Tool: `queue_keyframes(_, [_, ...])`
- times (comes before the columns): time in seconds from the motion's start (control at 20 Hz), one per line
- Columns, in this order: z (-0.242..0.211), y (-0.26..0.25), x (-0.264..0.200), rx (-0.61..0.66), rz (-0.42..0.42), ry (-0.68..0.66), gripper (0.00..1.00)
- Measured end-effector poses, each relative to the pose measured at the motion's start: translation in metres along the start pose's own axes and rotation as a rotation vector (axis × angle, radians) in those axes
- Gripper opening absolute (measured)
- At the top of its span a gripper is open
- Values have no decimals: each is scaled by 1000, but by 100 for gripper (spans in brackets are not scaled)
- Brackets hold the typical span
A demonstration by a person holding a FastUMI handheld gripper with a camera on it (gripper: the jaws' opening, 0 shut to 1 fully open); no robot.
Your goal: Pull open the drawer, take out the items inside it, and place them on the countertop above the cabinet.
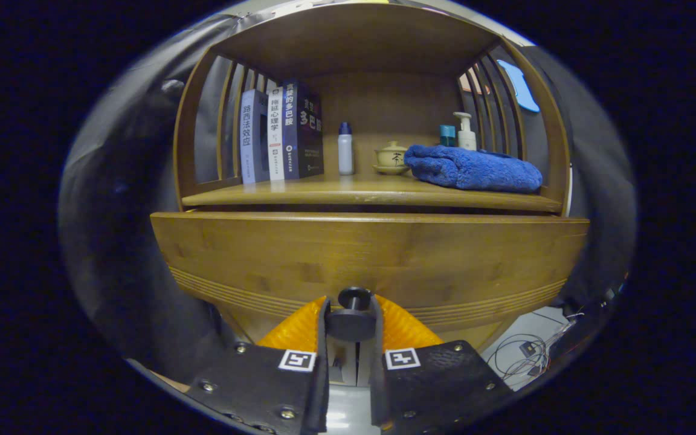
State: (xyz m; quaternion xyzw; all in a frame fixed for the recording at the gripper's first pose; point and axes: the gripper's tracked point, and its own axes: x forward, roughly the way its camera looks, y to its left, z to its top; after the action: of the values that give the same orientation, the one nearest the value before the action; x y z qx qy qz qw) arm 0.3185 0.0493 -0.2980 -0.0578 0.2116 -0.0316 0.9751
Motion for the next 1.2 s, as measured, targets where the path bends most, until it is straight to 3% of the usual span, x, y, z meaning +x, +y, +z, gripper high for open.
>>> queue_keyframes(0.4, [-21, 7, -70, -16, 29, 27, 28])
queue_keyframes(0.9, [-43, 11, -102, -19, 55, 117, 27])
queue_keyframes(0.95, [-45, 11, -102, -11, 60, 144, 35])
queue_keyframes(1.2, [-32, 17, -143, 79, 105, 166, 50])
